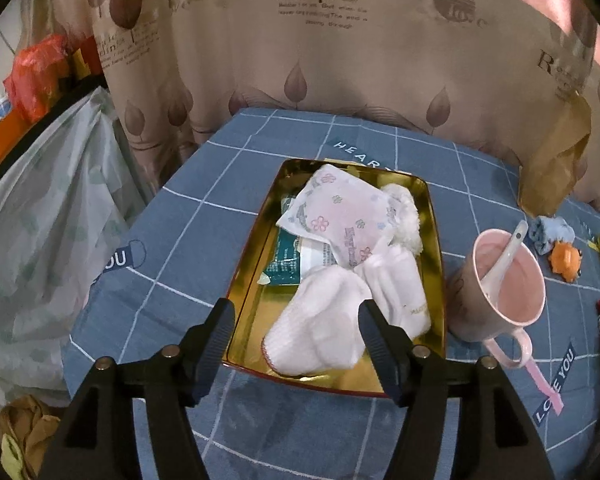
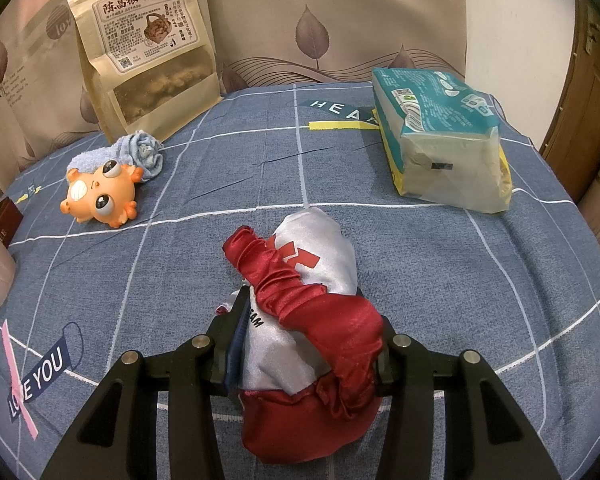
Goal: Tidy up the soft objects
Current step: 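Withdraw the open left tool from the tray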
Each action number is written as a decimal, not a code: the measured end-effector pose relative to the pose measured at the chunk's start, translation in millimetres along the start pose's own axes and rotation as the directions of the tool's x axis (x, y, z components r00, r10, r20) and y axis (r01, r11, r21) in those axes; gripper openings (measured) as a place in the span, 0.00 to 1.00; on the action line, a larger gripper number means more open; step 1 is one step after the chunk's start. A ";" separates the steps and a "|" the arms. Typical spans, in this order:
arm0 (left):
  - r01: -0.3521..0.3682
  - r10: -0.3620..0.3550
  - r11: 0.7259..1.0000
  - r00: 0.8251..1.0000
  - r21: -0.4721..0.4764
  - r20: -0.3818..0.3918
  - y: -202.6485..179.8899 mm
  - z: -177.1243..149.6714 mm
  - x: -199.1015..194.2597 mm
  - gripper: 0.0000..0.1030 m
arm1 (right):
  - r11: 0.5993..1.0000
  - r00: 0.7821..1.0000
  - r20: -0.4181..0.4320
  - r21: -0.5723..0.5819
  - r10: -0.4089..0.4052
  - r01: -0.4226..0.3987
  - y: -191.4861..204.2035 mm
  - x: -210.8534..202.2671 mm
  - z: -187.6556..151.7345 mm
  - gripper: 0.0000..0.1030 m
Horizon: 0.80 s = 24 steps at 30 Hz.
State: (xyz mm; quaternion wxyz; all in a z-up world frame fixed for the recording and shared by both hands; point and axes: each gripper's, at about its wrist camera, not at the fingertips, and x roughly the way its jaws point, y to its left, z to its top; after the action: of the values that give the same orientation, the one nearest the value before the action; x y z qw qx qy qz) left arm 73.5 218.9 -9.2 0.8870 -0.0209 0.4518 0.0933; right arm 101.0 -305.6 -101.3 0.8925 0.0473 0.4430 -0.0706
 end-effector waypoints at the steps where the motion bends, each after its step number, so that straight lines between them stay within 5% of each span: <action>1: 0.002 -0.002 1.000 1.000 0.006 0.003 -0.7 -0.9 -0.4 0.64 | 1.000 1.000 0.000 0.000 -0.001 0.001 0.2 0.0 0.1 0.43; 20: -0.005 0.003 1.000 0.998 0.025 0.062 14.1 -24.4 0.9 0.64 | 0.999 0.999 0.000 -0.013 -0.032 0.032 2.3 1.6 -0.5 0.42; 24: 0.008 -0.009 1.000 0.998 0.007 0.061 21.2 -25.8 3.9 0.64 | 0.999 0.999 -0.002 -0.012 -0.046 0.046 1.8 1.1 0.3 0.33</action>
State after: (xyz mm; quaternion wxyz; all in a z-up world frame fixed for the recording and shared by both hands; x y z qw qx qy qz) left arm 51.3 237.1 -26.6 0.9007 -0.0171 0.4249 0.0886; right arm 102.2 -304.0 -101.9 0.8904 0.0320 0.4453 -0.0884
